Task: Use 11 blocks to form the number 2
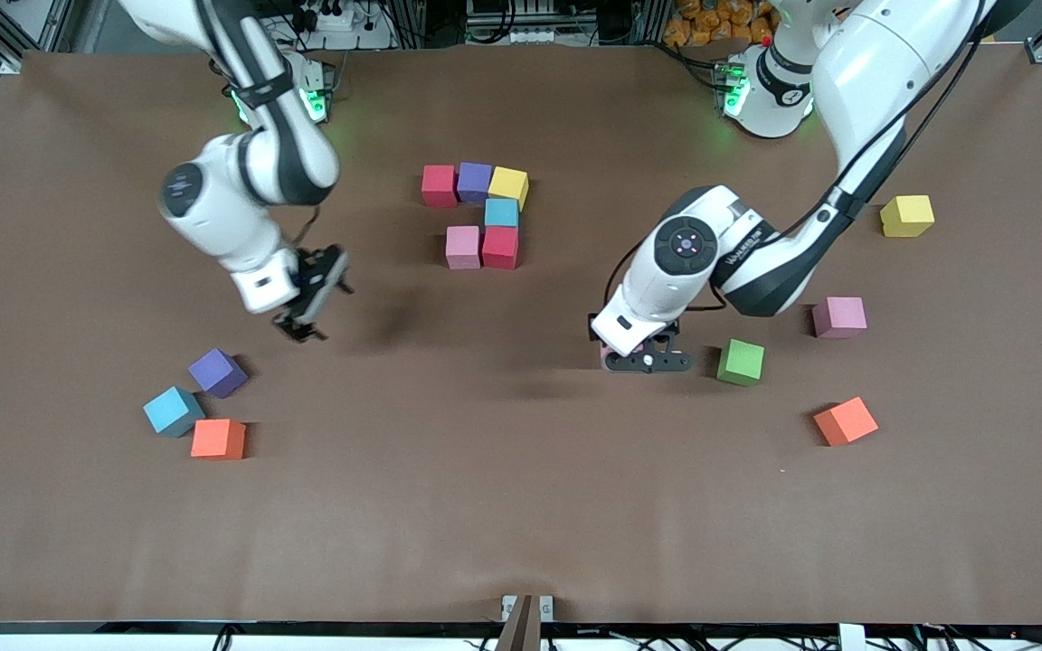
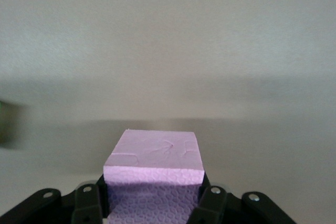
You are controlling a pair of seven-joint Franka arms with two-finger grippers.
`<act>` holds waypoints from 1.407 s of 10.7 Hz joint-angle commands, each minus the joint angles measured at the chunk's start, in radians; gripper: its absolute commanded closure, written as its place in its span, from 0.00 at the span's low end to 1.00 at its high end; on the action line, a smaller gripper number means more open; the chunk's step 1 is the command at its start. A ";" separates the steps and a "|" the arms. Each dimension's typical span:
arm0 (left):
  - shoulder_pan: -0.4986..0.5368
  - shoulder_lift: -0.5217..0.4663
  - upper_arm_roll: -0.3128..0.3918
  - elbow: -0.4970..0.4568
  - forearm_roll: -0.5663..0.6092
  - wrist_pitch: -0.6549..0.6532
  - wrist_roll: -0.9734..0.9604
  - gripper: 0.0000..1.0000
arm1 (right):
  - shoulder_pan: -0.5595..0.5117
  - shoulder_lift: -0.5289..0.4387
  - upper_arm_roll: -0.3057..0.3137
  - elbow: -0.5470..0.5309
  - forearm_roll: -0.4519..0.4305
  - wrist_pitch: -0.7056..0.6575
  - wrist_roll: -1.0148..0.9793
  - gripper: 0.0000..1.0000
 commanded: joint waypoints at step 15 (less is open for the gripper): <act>-0.341 0.074 0.011 0.197 -0.084 -0.017 -1.194 0.58 | -0.366 0.317 0.013 0.283 0.055 -0.156 -0.122 0.00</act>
